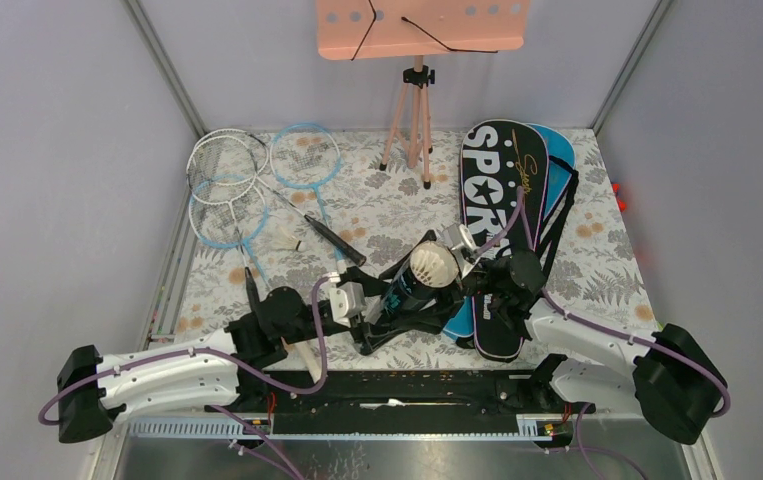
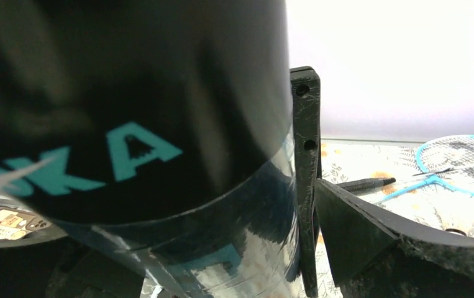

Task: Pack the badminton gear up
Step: Adjust the shuttle tube.

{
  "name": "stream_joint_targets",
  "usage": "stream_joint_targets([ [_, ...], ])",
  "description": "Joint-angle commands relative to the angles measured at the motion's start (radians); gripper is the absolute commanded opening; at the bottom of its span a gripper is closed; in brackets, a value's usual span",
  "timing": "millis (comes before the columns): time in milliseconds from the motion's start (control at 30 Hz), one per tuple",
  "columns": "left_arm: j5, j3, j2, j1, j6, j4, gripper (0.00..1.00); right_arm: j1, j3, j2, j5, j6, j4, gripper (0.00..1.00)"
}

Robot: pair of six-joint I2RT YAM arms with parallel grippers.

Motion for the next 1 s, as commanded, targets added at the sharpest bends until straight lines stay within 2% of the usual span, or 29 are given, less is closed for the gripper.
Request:
stream_joint_targets([
  [0,0.068,0.046,-0.009,-0.003,-0.029,0.191,0.00,0.014,0.016,0.036,-0.033,0.050,0.187,0.95],
  [167,0.066,0.029,-0.015,-0.003,-0.038,0.230,0.00,0.019,0.029,0.054,-0.036,0.051,0.193,0.83],
  [267,0.044,0.023,-0.015,-0.003,-0.038,0.233,0.00,0.020,0.029,0.047,-0.028,0.062,0.200,0.66],
  [300,0.030,0.023,-0.017,-0.003,-0.038,0.228,0.03,0.020,0.029,0.041,-0.022,0.067,0.198,0.57],
  [333,0.008,0.023,-0.018,-0.003,-0.051,0.219,0.08,0.020,0.029,0.034,-0.020,0.070,0.195,0.54],
  [433,-0.083,0.028,-0.033,-0.003,-0.078,0.158,0.30,0.019,0.028,-0.005,0.016,0.055,0.116,0.52],
  [500,-0.148,0.035,-0.051,-0.003,-0.080,0.090,0.43,0.019,0.035,-0.059,0.105,-0.012,-0.054,0.53],
  [533,-0.182,0.038,-0.060,-0.003,-0.086,0.052,0.58,0.019,0.048,-0.092,0.162,-0.065,-0.184,0.53],
  [567,-0.230,0.040,-0.068,-0.003,-0.101,0.017,0.89,0.019,0.077,-0.128,0.232,-0.123,-0.321,0.52],
  [600,-0.283,0.042,-0.076,-0.003,-0.118,-0.020,0.98,0.019,0.104,-0.170,0.310,-0.184,-0.448,0.51],
  [700,-0.477,0.040,-0.093,-0.003,-0.171,-0.091,0.99,0.018,0.195,-0.232,0.581,-0.317,-0.752,0.47],
  [833,-0.773,0.061,-0.094,0.004,-0.236,-0.192,0.99,0.015,0.298,-0.246,0.807,-0.444,-0.960,0.43],
  [900,-0.863,0.081,-0.090,0.052,-0.271,-0.244,0.99,0.010,0.320,-0.247,0.872,-0.483,-0.997,0.41],
  [967,-0.855,0.099,-0.078,0.182,-0.350,-0.283,0.99,0.009,0.324,-0.248,0.887,-0.503,-1.021,0.40],
])
